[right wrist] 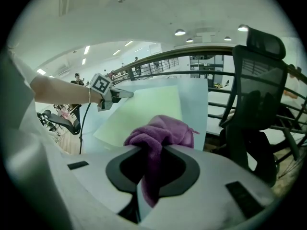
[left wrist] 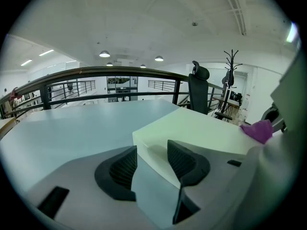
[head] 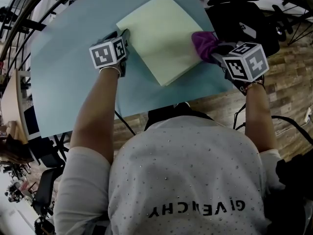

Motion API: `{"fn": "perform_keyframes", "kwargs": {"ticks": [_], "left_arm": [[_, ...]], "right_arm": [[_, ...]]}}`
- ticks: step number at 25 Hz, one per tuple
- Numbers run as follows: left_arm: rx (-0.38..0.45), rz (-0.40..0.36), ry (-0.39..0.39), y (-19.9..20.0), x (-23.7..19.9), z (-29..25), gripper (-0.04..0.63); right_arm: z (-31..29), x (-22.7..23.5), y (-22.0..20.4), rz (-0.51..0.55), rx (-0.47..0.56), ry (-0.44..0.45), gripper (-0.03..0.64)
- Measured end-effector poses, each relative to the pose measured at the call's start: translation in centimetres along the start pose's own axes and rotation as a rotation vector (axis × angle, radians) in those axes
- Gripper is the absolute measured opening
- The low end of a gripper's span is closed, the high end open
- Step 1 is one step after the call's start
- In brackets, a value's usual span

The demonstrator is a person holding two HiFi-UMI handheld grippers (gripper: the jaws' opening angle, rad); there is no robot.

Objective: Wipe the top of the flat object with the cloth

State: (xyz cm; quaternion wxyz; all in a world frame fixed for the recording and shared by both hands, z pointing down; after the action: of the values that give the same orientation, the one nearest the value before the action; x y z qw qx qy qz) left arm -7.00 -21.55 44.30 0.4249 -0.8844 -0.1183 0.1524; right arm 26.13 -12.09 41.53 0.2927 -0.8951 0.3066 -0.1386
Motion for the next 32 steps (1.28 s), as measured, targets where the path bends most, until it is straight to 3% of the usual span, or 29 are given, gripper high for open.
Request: {"fn": "perform_keyframes", "kwargs": {"ticks": [8,11,14,15,16,19,22,26,28,32], "left_arm": [[0.021,-0.009,0.017,-0.2,-0.2,0.0,0.206],[0.029,0.039,0.003,-0.1,-0.4,0.0,0.202],[0.081,0.056,-0.035,0.1,0.2,0.6,0.123],[0.111,0.047,-0.05,0.1,0.8,1.2,0.057],[0.146,0.038,-0.078,0.1,1.7,1.8,0.0],[0.249,0.037,-0.259,-0.5,6.0,4.6,0.0],[0.283,0.066,-0.437,-2.2,10.6,8.2,0.0],[0.294,0.211,-0.605,-4.3,14.0,13.6,0.0],[0.297,0.226,-0.643,-4.4,14.1,15.7,-0.002],[0.298,0.151,-0.632,-3.0,12.4,19.3,-0.002]], "right_arm": [[-0.2,0.3,-0.6,-0.054,0.069,-0.091,0.048],[-0.4,0.1,-0.7,-0.086,0.076,-0.11,0.048],[-0.4,0.0,-0.8,-0.105,0.059,-0.13,0.048],[-0.3,-0.1,-0.9,-0.108,0.054,-0.142,0.048],[-0.2,-0.1,-1.0,-0.114,0.053,-0.157,0.048],[0.1,0.0,-1.3,-0.145,0.067,-0.232,0.049],[0.4,-0.6,-1.4,-0.172,0.068,-0.334,0.051],[0.9,-1.9,-1.4,-0.21,0.082,-0.417,0.052],[1.2,-2.5,-1.1,-0.245,0.139,-0.445,0.052],[3.0,-4.4,1.0,-0.34,0.298,-0.461,0.051]]}}
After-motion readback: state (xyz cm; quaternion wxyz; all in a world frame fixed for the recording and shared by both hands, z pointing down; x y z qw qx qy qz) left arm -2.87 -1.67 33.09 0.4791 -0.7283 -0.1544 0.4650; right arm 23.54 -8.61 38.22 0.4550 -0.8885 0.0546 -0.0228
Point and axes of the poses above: the fingertips, and each gripper's own axes: z backward along the fingers, x to its right, y out of its top, the point moved 4 cm from there along z, backward along the fingers, and after that the axes turned 10 degrees about -y, right-handed, at the moved point
